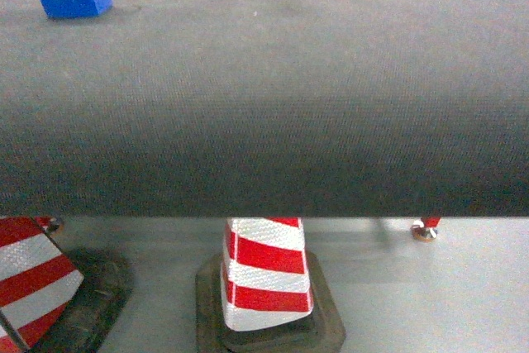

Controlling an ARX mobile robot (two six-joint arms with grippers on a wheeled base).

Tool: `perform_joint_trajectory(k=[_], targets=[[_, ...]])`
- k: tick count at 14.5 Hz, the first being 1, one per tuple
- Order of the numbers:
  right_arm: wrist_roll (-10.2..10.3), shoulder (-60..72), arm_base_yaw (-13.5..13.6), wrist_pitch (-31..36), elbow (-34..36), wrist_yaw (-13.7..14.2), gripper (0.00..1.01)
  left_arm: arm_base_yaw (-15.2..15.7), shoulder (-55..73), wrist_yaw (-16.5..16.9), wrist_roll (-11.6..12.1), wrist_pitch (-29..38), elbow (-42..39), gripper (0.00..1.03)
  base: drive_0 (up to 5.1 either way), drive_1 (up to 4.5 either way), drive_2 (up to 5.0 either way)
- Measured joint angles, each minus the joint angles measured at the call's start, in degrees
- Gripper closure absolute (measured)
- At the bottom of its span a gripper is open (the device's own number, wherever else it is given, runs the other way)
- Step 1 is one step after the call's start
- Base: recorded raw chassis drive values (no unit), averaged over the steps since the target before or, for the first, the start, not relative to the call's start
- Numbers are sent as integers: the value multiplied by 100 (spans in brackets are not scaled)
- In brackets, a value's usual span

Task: Pick blue part to blue bin on bottom shelf

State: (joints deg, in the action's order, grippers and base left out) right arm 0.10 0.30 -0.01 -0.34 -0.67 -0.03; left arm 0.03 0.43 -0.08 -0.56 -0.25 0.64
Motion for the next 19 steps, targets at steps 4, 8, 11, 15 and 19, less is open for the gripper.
perform_joint_trajectory(k=[4,8,11,15,19], targets=[[4,0,0,2,0,0,3,0,0,-2,-2,0,0,5,0,0,0],[11,0,0,7,0,7,3,0,0,2,-2,-2,0,5,0,0,0],[11,0,0,17,0,4,3,0,0,7,0,9,0,5,0,0,0],[7,0,0,4,0,2,3,0,0,7,-2,-2,2,5,0,0,0],[7,0,0,7,0,0,3,0,0,4,-2,0,2,5,0,0,0]])
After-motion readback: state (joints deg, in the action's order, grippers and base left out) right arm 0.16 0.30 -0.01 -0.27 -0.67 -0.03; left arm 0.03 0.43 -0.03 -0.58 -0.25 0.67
